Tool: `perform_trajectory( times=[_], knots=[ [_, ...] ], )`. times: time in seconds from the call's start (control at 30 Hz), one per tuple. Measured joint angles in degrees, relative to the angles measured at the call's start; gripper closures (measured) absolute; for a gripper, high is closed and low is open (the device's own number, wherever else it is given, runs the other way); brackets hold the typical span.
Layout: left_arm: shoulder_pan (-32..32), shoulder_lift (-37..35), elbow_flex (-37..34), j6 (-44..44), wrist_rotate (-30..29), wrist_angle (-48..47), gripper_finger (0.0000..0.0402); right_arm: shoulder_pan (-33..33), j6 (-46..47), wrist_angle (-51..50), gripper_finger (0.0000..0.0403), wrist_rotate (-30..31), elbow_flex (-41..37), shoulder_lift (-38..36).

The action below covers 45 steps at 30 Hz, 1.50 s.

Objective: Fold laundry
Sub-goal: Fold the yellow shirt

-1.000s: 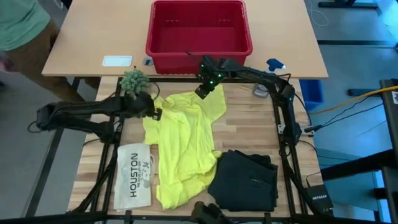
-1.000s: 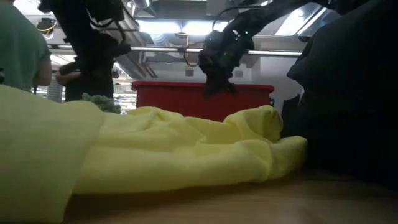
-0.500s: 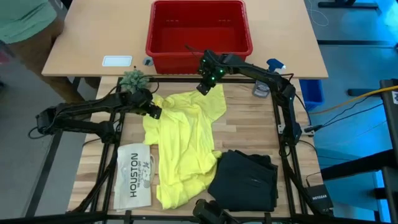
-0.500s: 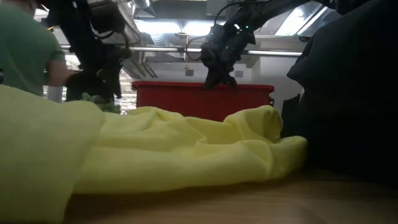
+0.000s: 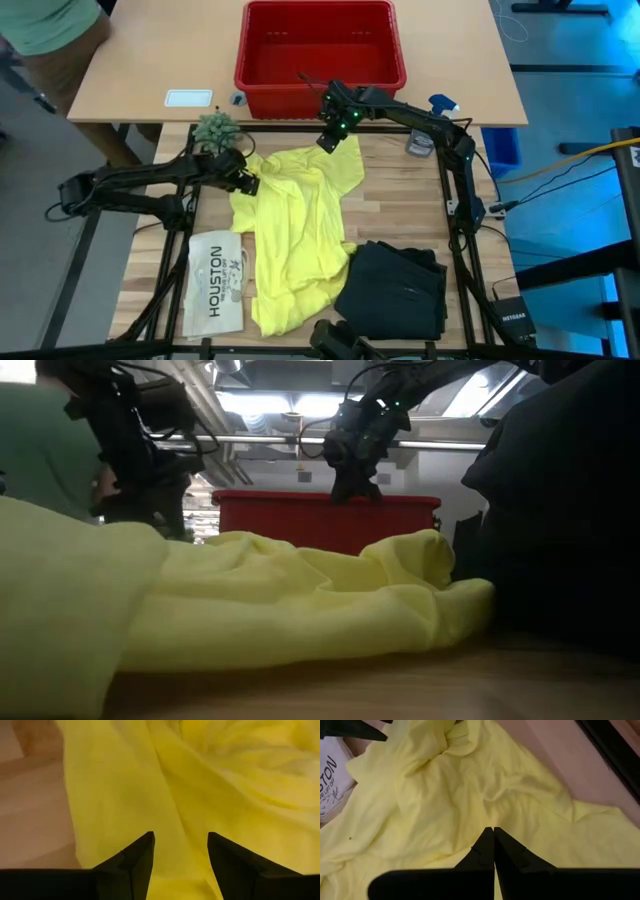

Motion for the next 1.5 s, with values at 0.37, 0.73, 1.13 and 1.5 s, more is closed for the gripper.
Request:
perform_trajectory(
  times=[0.37, 0.73, 1.13, 1.5],
  knots=[
    [2.54, 13.1, 0.13, 1.03, 2.2, 4.58, 0.0228, 0.0, -0.11, -0.02, 0.0402, 0.94, -0.04, 0.0],
    [2.45, 10.68, 2.17, 1.57, 3.88, 3.91, 0.0392, 0.02, -2.07, 0.09, 0.0402, 0.94, -0.04, 0.0],
    [2.45, -5.0, 10.25, 2.44, -3.09, -14.85, 0.0401, -0.02, -2.97, -0.61, 0.0402, 0.94, -0.04, 0.0],
    [2.45, -16.66, 11.52, -3.03, -8.14, -35.21, 0.0401, -0.02, -3.0, -0.67, 0.0402, 1.25, -0.04, 0.0]
  ],
)
